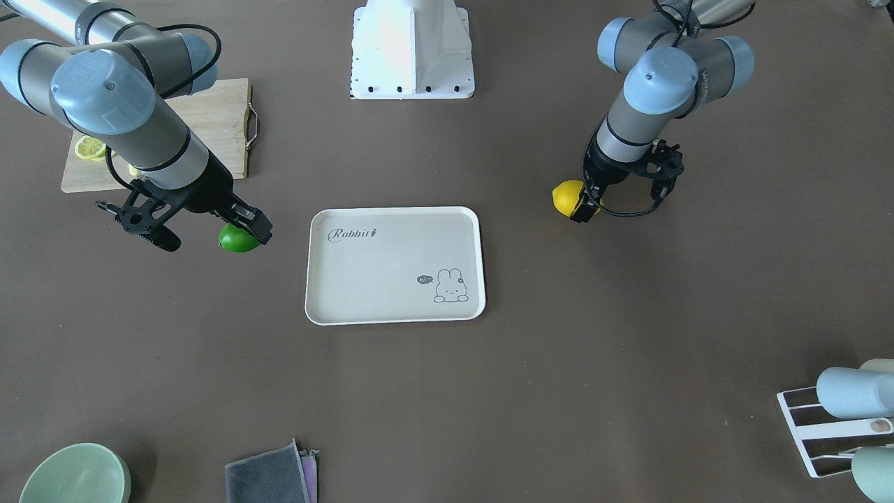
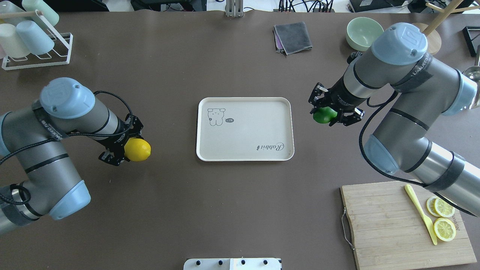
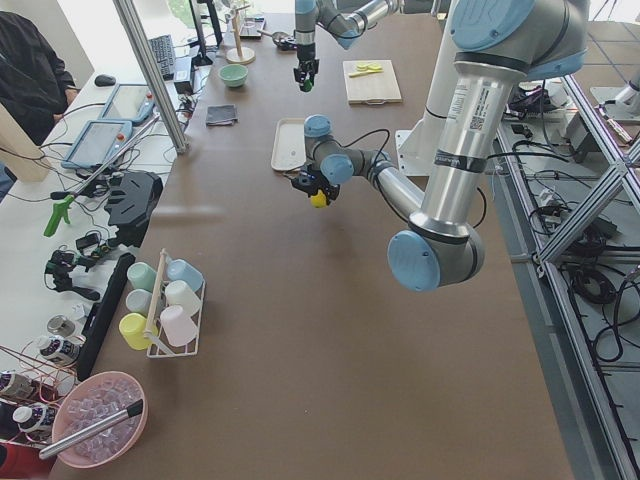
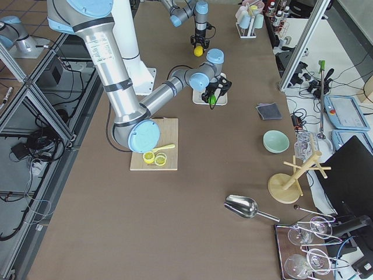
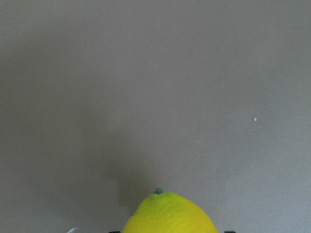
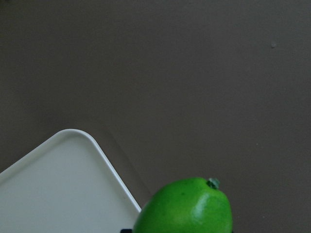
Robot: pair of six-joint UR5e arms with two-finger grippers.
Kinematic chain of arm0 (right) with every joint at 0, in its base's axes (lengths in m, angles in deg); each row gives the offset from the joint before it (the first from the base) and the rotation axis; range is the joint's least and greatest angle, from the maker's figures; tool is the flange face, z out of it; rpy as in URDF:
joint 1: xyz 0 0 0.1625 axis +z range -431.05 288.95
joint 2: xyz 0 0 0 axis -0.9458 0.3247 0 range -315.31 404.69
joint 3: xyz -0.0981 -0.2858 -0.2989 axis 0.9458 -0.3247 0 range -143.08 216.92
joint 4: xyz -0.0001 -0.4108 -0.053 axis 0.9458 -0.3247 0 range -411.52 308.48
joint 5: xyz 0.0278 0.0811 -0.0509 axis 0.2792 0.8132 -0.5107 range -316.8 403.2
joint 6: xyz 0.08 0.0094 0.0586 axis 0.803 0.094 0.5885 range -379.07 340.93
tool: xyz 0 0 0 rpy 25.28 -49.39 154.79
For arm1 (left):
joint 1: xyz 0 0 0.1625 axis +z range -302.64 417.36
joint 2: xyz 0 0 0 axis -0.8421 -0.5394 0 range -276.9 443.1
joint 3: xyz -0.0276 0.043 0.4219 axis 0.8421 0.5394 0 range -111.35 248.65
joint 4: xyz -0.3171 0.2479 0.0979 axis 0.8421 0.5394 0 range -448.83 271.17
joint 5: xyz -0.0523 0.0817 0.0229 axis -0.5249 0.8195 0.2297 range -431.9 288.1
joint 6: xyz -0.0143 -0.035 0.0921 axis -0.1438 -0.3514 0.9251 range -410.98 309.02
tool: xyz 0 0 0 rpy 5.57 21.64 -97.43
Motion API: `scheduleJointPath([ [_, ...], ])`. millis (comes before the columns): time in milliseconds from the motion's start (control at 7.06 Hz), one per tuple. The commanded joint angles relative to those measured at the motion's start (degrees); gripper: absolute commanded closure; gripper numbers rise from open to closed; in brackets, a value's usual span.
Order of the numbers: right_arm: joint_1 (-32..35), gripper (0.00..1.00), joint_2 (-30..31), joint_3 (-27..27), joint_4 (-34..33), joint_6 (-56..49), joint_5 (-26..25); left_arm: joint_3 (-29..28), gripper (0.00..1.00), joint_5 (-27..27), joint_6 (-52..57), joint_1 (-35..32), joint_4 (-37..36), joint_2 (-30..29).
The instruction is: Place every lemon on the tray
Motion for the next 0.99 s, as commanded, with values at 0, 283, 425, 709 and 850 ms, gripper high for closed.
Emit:
scheduleJointPath([
  [0, -3.05, 1.00, -2.81, -0.39, 0.01, 3.17, -3.30, -1.06, 1.00, 0.24, -0.99, 0.44, -3.67, -7.60],
  [283, -5.95, 1.00, -3.79, -2.05, 0.71, 3.88, -6.92, -4.74, 1.00, 0.94, -3.63, 1.67, -3.32, -12.70],
  [425, -7.01, 1.00, -6.49, -5.02, 0.72, 4.41, -8.24, -6.85, 1.00, 3.55, -3.63, 2.63, -3.23, -14.90],
  [709, -9.64, 1.00, -8.10, -7.24, 1.15, 4.85, -10.52, -10.02, 1.00, 3.93, -4.16, 3.26, -3.14, -19.12],
  [850, -10.18, 1.00, -8.10, -7.68, 3.07, 6.24, -11.76, -10.30, 1.00, 3.93, -4.07, 3.26, -3.05, -19.49],
])
